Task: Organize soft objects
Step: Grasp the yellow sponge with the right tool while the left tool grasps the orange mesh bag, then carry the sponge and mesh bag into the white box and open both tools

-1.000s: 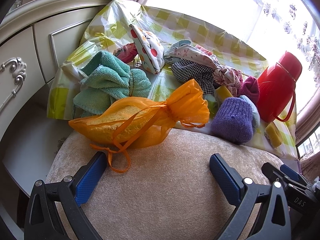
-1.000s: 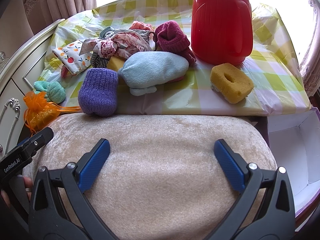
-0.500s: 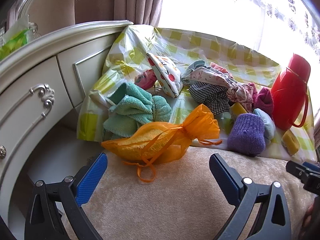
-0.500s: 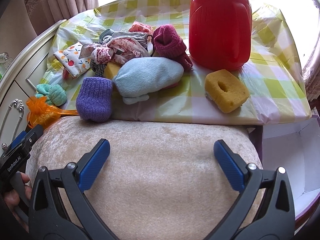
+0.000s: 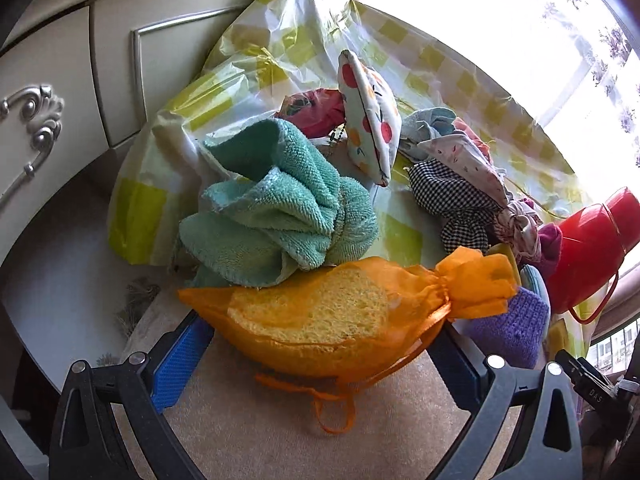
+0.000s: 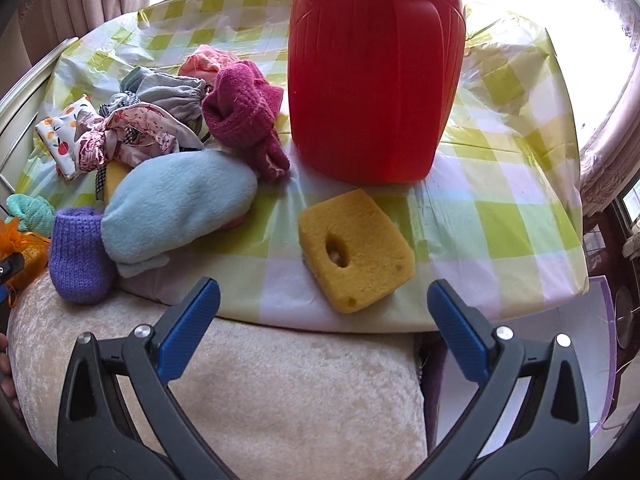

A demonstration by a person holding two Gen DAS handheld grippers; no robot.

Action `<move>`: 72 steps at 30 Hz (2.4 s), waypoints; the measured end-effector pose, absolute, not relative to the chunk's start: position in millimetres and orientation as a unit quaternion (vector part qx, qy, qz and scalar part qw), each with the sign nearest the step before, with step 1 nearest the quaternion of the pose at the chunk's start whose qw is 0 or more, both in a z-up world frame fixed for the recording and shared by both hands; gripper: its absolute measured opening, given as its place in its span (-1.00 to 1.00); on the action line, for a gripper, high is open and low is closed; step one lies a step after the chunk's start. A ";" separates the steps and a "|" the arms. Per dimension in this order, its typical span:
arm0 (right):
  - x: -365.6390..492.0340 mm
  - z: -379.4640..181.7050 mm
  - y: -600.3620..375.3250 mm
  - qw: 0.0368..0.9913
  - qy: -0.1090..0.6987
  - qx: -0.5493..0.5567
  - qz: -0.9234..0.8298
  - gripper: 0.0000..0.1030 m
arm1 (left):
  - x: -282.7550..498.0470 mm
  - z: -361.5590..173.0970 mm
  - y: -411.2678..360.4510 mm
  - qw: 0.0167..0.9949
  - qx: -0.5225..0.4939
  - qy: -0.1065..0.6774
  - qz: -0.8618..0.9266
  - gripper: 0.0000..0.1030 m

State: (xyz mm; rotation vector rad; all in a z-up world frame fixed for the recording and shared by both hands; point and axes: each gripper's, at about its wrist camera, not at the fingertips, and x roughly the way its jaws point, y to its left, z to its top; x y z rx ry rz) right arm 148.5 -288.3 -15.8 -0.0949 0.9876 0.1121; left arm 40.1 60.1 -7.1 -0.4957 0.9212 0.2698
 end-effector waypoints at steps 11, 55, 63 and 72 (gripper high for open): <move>180.9 -32.7 -304.4 0.864 0.496 -0.044 0.072 0.75 | 56.3 -11.7 64.9 0.859 -0.232 0.439 0.129 0.61; 67.8 20.7 -461.1 0.891 0.449 0.064 -0.016 0.13 | 29.8 60.8 -195.0 0.916 -0.074 0.347 -0.188 0.61; 49.3 25.1 -516.8 0.892 0.436 0.092 -0.078 0.19 | 34.4 58.3 -273.4 0.888 -0.045 0.362 -0.280 0.61; 37.0 31.3 -551.9 0.896 0.411 0.095 -0.139 0.63 | 40.4 45.1 -327.6 0.841 -0.031 0.409 -0.353 0.71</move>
